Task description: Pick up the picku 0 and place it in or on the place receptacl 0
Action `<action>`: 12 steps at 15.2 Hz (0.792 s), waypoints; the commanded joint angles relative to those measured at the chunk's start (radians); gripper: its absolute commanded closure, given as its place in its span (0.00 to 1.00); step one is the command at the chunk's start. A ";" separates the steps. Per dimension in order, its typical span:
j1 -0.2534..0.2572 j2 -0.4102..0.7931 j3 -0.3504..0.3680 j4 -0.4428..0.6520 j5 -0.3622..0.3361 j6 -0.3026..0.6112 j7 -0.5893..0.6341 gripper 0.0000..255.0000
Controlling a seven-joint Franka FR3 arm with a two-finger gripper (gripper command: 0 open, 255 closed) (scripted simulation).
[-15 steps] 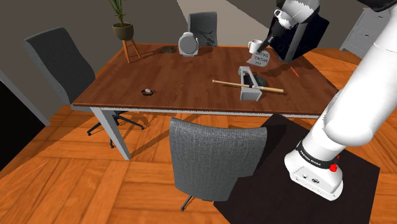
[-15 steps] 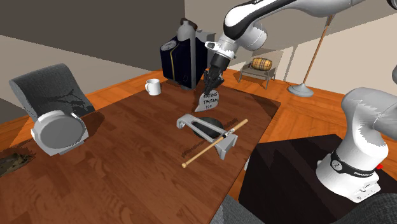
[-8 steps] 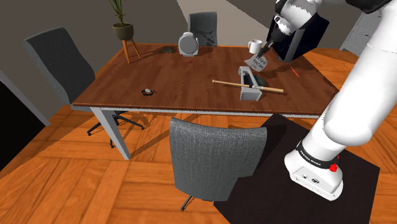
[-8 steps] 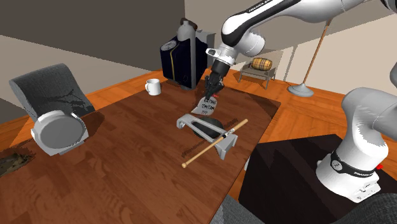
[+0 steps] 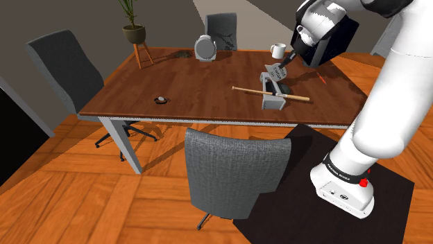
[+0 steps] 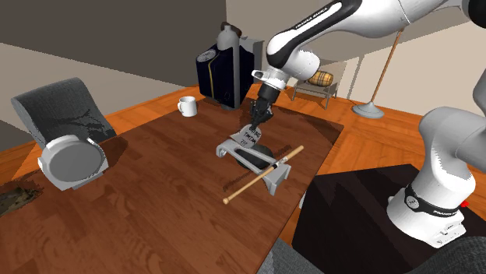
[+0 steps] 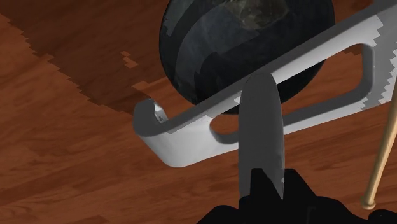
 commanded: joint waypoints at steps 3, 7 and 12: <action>-0.016 0.048 0.017 -0.014 0.062 0.013 -0.057 1.00; -0.033 0.095 0.036 -0.018 0.126 0.024 -0.111 1.00; -0.037 0.104 0.040 -0.018 0.138 0.027 -0.122 1.00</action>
